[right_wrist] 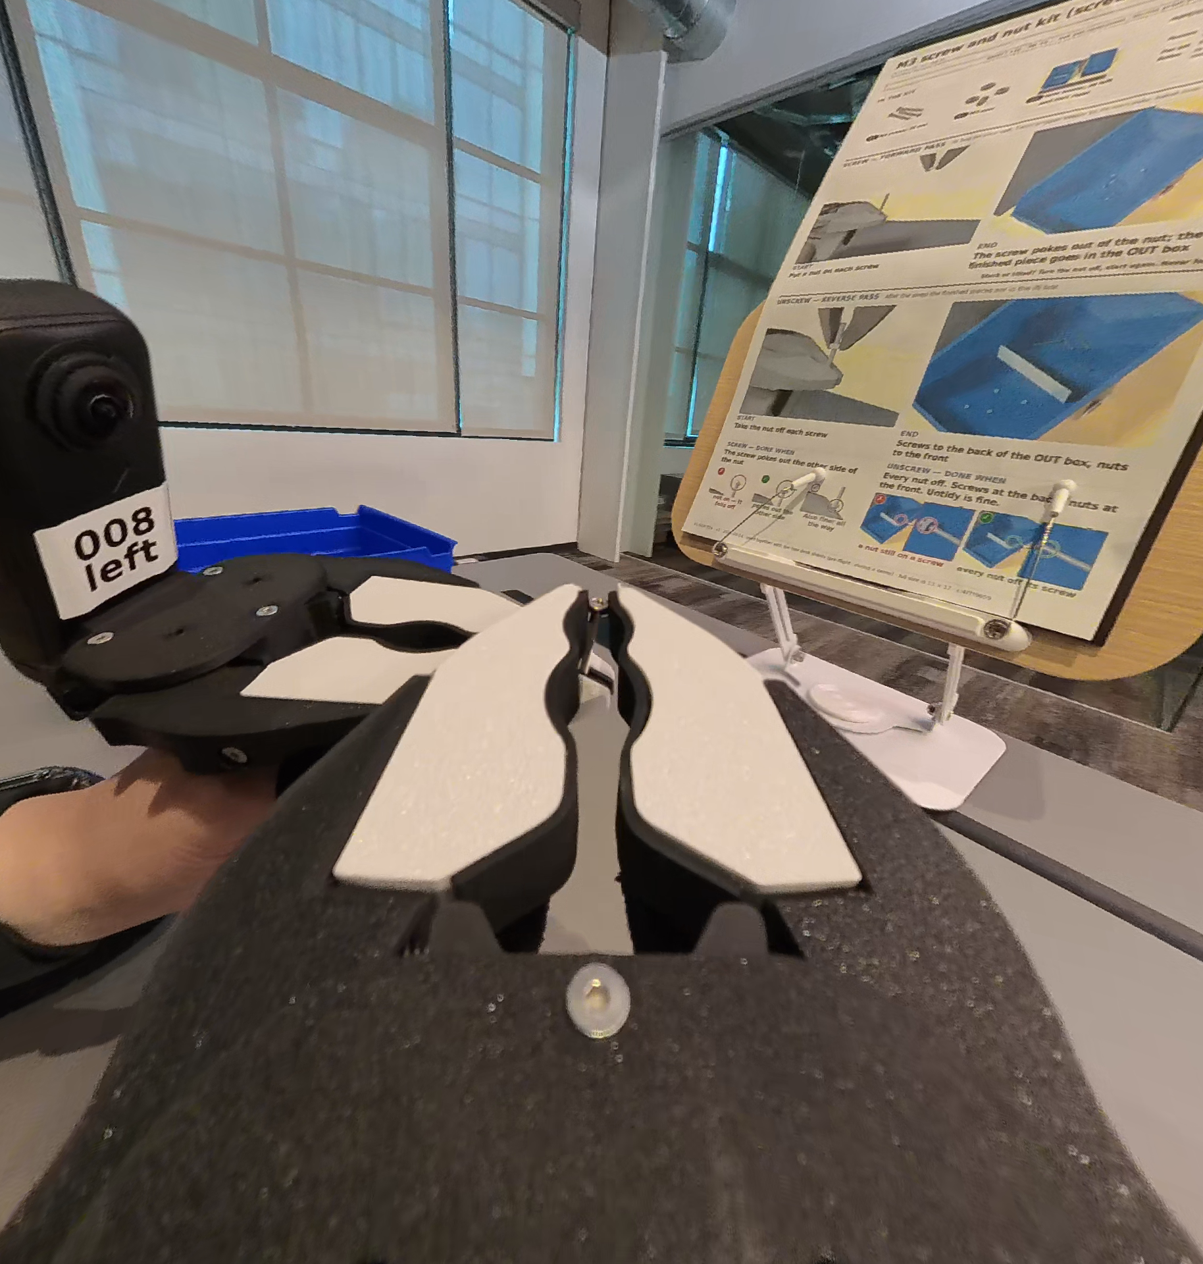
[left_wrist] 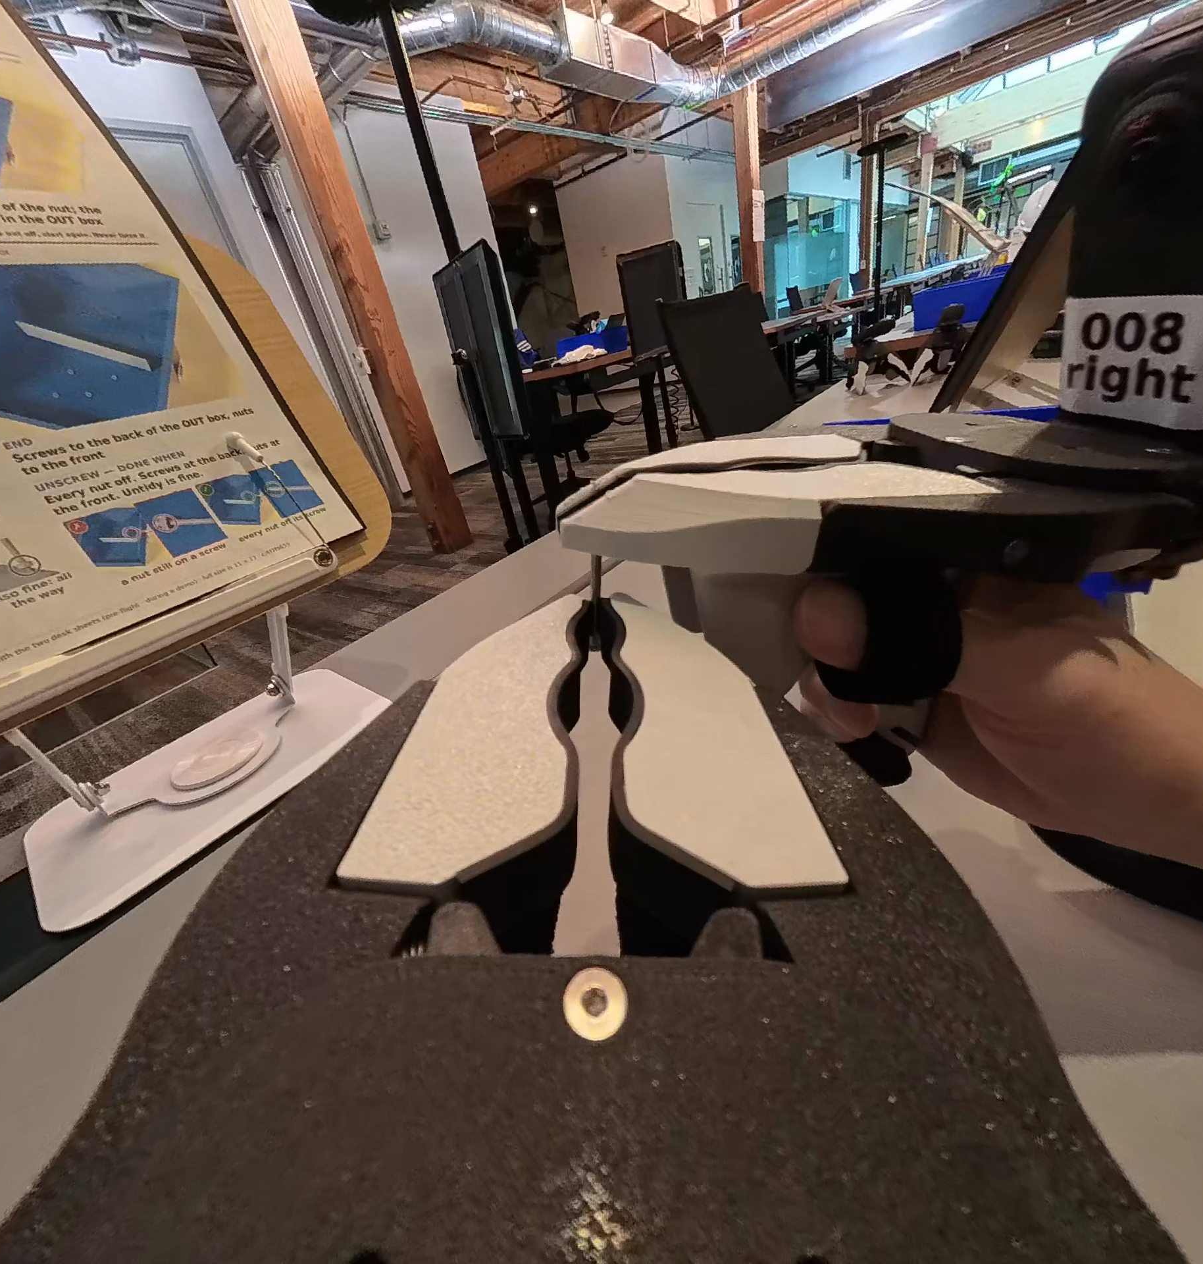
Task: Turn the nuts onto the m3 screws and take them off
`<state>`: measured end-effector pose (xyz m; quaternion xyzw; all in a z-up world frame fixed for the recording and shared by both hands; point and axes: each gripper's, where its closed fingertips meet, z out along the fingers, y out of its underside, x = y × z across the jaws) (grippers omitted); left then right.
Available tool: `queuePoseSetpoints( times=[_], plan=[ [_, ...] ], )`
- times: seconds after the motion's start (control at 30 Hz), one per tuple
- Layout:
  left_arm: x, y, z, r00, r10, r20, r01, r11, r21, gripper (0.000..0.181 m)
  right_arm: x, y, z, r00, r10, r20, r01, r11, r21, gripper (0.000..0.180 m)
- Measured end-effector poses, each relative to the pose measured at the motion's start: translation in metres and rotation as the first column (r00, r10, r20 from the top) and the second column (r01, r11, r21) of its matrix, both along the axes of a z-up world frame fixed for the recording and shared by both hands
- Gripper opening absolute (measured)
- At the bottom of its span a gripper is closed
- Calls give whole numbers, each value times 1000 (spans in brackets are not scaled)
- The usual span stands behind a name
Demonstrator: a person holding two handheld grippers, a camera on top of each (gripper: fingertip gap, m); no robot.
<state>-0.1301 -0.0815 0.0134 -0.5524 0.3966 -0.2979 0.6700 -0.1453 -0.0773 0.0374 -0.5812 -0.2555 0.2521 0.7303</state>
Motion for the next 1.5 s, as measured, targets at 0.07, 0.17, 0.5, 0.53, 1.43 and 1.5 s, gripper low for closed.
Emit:
queuePoseSetpoints(
  times=[0.07,0.17,0.5,0.53,1.43,1.5],
  plan=[
    [0,-3,1,999,-34,2,34,999,-11,2,-2,-2,2,999,48,6,-48,999,10,5],
    [1,-14,6,980,-194,38,196,976,-90,2,-4,-12,7,983,182,9,-182,982,43,5],
    [-15,-100,3,503,-811,299,826,350,-443,2,-17,-90,2,582,813,14,-812,580,72,5],
    [-16,-105,4,466,-826,318,842,302,-448,2,-16,-96,2,534,846,-6,-843,533,71,5],
    [-23,-97,12,469,-804,366,857,314,-408,2,-11,-81,9,574,810,-118,-813,581,37,9],
    [-23,-98,12,469,-805,364,857,314,-410,2,-11,-82,8,568,815,-115,-817,575,39,9]
  ],
)
